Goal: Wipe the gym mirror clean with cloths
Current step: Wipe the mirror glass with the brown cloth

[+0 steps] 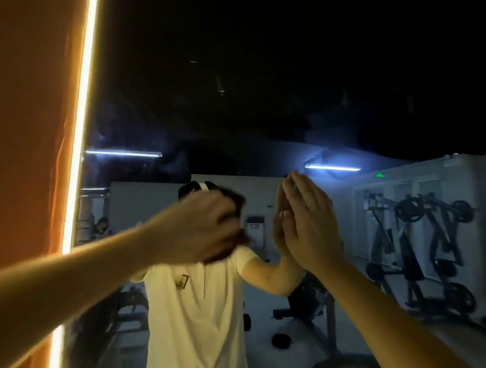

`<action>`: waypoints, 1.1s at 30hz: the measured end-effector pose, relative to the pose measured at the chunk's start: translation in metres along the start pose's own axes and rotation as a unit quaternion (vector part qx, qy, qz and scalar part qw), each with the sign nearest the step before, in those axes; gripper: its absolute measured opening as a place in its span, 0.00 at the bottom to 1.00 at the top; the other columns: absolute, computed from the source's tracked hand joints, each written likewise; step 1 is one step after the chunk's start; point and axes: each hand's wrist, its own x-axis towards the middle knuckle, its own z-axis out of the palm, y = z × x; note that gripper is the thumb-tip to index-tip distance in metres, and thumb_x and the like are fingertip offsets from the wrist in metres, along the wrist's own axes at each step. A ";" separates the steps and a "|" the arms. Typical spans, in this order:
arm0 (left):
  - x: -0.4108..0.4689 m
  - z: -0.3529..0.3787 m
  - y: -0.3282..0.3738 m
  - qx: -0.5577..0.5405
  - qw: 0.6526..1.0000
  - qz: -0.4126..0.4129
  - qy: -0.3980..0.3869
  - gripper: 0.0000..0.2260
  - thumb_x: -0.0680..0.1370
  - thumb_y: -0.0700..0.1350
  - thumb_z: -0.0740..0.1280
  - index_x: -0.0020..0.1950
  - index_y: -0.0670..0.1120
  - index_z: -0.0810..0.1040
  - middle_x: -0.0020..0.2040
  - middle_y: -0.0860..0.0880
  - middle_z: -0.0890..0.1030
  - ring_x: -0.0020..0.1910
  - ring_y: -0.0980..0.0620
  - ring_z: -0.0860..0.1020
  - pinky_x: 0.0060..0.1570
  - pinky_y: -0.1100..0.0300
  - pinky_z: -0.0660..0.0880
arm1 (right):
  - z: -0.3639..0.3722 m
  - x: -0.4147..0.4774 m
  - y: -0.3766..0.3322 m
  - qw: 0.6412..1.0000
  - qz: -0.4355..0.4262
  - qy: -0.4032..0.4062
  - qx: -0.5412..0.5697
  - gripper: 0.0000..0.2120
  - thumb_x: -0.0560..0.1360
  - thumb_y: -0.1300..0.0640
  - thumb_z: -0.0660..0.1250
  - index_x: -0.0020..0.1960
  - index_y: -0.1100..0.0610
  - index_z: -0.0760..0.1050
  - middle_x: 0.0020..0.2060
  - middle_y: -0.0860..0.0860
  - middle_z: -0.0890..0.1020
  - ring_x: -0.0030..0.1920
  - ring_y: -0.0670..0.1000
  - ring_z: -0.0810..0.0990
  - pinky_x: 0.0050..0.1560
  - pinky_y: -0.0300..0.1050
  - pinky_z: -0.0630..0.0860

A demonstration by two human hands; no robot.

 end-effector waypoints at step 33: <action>0.102 0.032 0.083 -0.003 0.996 0.090 -0.024 0.33 0.76 0.46 0.74 0.79 0.44 0.67 0.81 0.40 0.63 0.82 0.39 0.57 0.82 0.42 0.51 | -0.015 -0.049 0.100 0.995 0.095 0.018 0.033 0.26 0.85 0.56 0.50 0.82 0.58 0.54 0.83 0.53 0.57 0.83 0.51 0.51 0.80 0.61 0.57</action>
